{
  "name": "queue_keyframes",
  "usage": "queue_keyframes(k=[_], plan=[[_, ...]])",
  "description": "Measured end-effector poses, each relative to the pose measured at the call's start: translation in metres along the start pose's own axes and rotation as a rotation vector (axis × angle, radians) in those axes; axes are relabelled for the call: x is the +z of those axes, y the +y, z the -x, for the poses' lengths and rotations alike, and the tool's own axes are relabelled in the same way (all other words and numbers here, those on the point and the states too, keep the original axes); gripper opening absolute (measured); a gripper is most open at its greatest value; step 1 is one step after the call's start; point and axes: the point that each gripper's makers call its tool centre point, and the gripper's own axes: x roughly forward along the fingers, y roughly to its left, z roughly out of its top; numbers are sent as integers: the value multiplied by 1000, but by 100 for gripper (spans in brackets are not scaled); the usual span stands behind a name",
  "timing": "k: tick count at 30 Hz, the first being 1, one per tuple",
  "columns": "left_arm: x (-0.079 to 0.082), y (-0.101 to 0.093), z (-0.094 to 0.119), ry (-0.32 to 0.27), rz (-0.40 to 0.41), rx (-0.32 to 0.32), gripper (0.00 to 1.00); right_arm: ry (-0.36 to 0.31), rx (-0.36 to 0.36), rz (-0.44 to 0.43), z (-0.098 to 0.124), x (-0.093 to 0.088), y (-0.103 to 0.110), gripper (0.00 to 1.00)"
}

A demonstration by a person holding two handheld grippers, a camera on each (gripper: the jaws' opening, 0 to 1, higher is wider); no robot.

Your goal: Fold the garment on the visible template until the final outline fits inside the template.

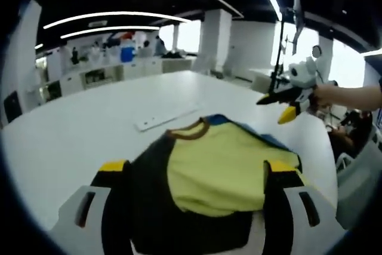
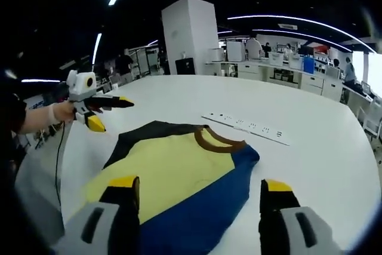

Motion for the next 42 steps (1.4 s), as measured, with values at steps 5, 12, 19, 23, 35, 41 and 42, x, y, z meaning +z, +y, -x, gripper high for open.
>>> queue_keyframes(k=[5, 12, 19, 23, 35, 41, 42], plan=[[-9, -7, 19, 2, 6, -9, 88, 9, 28, 26, 18, -9, 12, 87], [-23, -23, 46, -5, 10, -21, 87, 9, 46, 28, 40, -21, 21, 87], [-31, -35, 56, -9, 14, -28, 87, 14, 71, 36, 48, -29, 34, 88], [-34, -45, 62, -10, 6, -41, 86, 37, 97, 90, 51, -35, 44, 88], [-46, -59, 87, -26, -4, -79, 84, 134, 201, 465, 59, -59, 98, 65], [-47, -70, 95, -49, -7, -116, 83, 169, 246, 673, 55, -71, 108, 64], [-49, -68, 97, -45, -7, -119, 83, 165, 260, 732, 55, -72, 111, 60]])
